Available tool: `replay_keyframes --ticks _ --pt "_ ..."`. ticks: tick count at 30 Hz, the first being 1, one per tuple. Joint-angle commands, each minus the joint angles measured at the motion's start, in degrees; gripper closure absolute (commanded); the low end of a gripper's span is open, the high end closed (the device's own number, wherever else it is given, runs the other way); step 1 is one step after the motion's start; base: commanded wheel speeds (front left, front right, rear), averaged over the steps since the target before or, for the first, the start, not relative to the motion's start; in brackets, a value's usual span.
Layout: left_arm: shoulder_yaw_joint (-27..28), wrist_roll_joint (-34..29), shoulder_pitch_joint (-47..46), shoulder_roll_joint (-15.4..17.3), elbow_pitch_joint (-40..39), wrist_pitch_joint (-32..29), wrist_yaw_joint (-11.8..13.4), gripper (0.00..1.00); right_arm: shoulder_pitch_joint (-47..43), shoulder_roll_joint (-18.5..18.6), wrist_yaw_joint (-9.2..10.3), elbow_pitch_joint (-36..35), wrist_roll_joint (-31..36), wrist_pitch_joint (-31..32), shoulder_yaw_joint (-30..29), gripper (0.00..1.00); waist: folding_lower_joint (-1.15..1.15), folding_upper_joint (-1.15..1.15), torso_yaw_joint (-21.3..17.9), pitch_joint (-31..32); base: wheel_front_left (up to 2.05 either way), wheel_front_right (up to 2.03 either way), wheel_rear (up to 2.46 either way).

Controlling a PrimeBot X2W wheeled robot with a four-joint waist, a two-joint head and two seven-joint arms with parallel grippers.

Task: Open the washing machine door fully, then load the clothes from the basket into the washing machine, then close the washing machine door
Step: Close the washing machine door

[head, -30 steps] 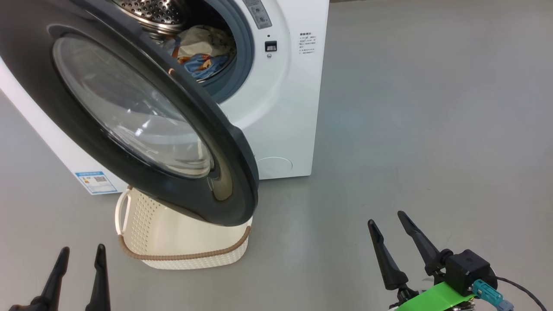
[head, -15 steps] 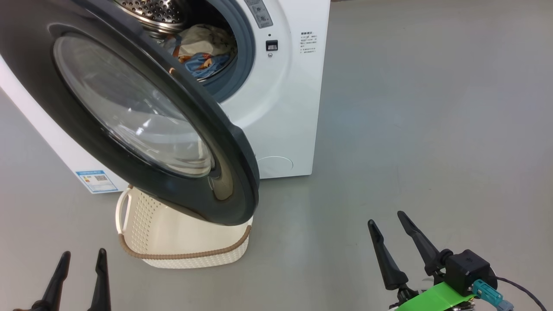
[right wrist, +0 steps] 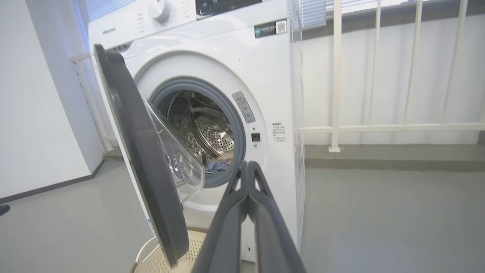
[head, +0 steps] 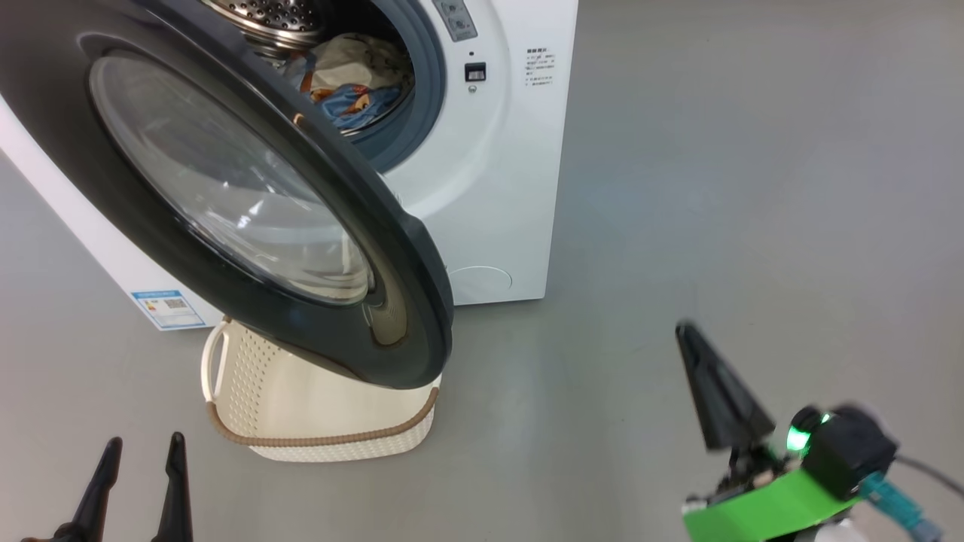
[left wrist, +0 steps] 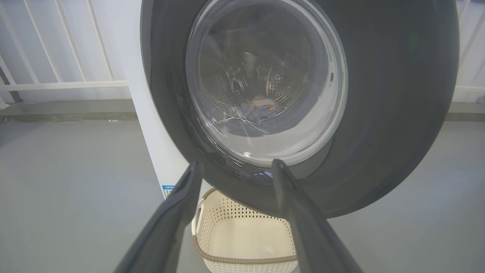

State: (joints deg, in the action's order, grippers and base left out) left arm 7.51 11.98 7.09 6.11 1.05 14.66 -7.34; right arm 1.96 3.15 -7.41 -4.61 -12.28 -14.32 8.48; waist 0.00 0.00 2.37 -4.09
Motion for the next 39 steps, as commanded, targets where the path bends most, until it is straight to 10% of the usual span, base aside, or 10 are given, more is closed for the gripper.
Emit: replay_keyframes --ticks 1,18,39 --pt "2.0 0.5 -1.9 0.6 -1.4 0.3 -0.1 0.05 3.2 -0.3 -0.08 -2.9 0.7 -0.7 1.5 1.00 0.00 0.00 0.1 0.0 0.00 0.00 0.00" --pt "0.8 1.1 -3.3 0.0 -1.0 0.3 -0.1 0.04 21.1 -0.3 -0.08 -18.9 0.6 -0.7 22.9 1.00 0.00 0.00 3.7 -0.7 0.00 0.00 0.00" --pt "-3.0 3.1 -7.0 -1.9 0.0 0.3 -0.1 0.06 20.4 -0.3 -0.08 7.2 -4.1 0.5 37.0 1.00 0.00 0.00 11.7 -6.8 0.00 0.00 0.00"
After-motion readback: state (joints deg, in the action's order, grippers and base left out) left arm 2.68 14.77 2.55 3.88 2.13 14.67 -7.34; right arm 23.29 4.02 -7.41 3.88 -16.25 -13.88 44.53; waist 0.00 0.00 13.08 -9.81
